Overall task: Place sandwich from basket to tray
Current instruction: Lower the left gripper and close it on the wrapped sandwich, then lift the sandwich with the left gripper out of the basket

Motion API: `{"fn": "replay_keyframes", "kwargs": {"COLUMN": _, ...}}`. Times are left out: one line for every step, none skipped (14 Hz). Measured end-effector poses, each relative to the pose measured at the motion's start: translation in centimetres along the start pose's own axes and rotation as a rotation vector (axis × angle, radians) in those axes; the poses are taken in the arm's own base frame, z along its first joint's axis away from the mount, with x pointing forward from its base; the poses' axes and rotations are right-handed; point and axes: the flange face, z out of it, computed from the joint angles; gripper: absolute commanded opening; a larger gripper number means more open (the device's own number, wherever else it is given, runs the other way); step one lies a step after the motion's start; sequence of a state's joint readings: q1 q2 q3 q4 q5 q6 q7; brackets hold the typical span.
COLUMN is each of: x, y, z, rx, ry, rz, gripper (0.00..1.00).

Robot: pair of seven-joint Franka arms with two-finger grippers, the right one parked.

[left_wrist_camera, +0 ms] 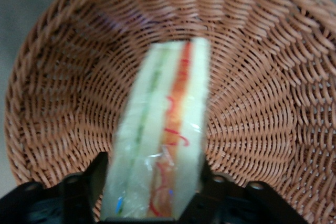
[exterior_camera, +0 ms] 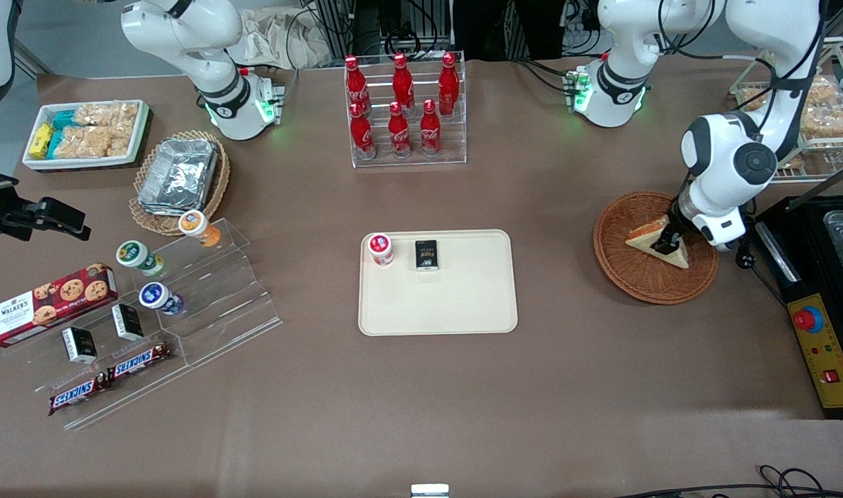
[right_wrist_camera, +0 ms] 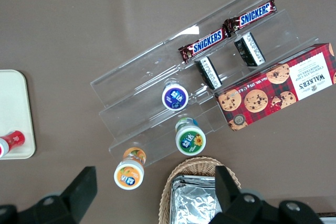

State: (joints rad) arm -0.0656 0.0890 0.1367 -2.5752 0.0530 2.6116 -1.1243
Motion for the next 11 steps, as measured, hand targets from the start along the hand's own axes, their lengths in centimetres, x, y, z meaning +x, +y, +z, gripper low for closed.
{"fn": "replay_keyframes", "kwargs": {"x": -0.3, "y": 0.3, "z": 0.0, "rx": -0.003, "ry": 0.002, "rz": 0.003, "gripper": 0.0}}
{"fn": "replay_keyframes", "kwargs": {"x": -0.4, "y": 0.5, "z": -0.2, "rx": -0.007, "ry": 0.005, "rz": 0.005, "gripper": 0.0}}
{"fn": "replay_keyframes", "kwargs": {"x": -0.4, "y": 0.7, "z": -0.3, "rx": -0.012, "ry": 0.007, "rz": 0.006, "gripper": 0.0}}
{"fn": "replay_keyframes", "kwargs": {"x": -0.3, "y": 0.9, "z": -0.6, "rx": -0.017, "ry": 0.01, "rz": 0.007, "gripper": 0.0}}
{"fn": "replay_keyframes", "kwargs": {"x": -0.3, "y": 1.1, "z": -0.9, "rx": -0.024, "ry": 0.014, "rz": 0.008, "gripper": 0.0}}
{"fn": "replay_keyframes", "kwargs": {"x": -0.2, "y": 1.4, "z": -1.5, "rx": -0.024, "ry": 0.018, "rz": 0.014, "gripper": 0.0}}
{"fn": "replay_keyframes", "kwargs": {"x": -0.2, "y": 1.9, "z": -2.4, "rx": -0.013, "ry": 0.025, "rz": 0.032, "gripper": 0.0}}
{"fn": "replay_keyframes", "kwargs": {"x": -0.2, "y": 2.4, "z": -3.9, "rx": 0.002, "ry": 0.033, "rz": 0.054, "gripper": 0.0}}
{"fn": "replay_keyframes", "kwargs": {"x": -0.2, "y": 3.3, "z": -6.2, "rx": 0.018, "ry": 0.04, "rz": 0.076, "gripper": 0.0}}
{"fn": "replay_keyframes", "kwargs": {"x": -0.3, "y": 4.3, "z": -9.1, "rx": 0.04, "ry": 0.043, "rz": 0.101, "gripper": 0.0}}
{"fn": "replay_keyframes", "kwargs": {"x": -0.5, "y": 5.5, "z": -12.7, "rx": 0.066, "ry": 0.042, "rz": 0.127, "gripper": 0.0}}
